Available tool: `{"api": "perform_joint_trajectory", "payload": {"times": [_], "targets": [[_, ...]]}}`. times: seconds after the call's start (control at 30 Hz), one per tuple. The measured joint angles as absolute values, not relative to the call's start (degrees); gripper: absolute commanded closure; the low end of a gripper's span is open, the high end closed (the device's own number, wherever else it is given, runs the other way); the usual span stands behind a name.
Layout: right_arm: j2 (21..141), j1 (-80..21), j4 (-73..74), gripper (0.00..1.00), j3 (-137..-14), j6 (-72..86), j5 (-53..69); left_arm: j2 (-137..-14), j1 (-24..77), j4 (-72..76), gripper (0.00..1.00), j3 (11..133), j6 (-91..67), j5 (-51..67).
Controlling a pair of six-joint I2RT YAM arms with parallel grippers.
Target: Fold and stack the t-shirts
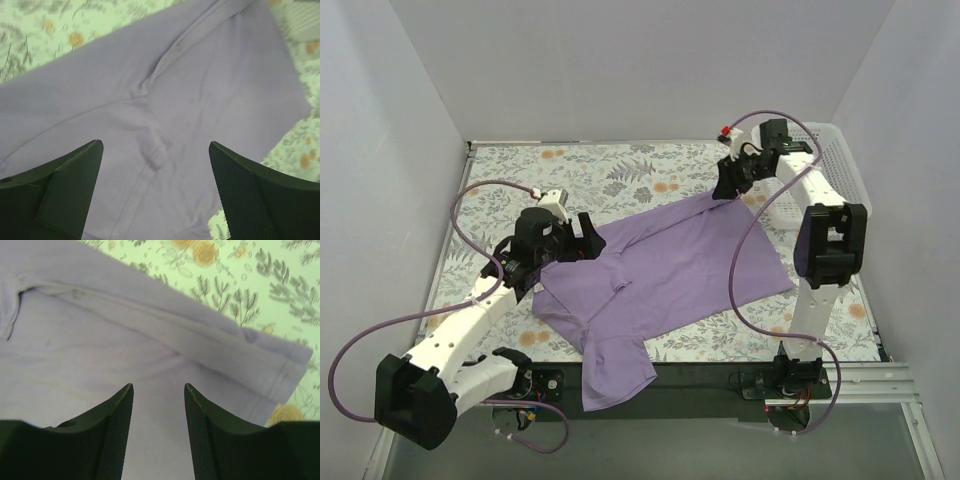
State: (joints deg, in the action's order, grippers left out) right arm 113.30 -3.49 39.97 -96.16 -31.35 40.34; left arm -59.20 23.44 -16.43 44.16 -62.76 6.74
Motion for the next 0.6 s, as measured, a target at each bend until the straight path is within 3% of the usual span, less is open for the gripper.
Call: {"api": "perform_joint_trajectory", "payload": {"times": [0.27, 0.6], "targets": [[128.68, -10.35, 39.57, 0.49, -113.49, -23.46, 28.47, -60.01, 23.44, -20.12, 0.14, 37.39, -61.95, 4.16], [135.83, -12.78, 38.85, 0.51, -119.11, -20.93, 21.78, -59.57, 23.44, -19.68, 0.14, 37.39, -61.71, 3.81]]}}
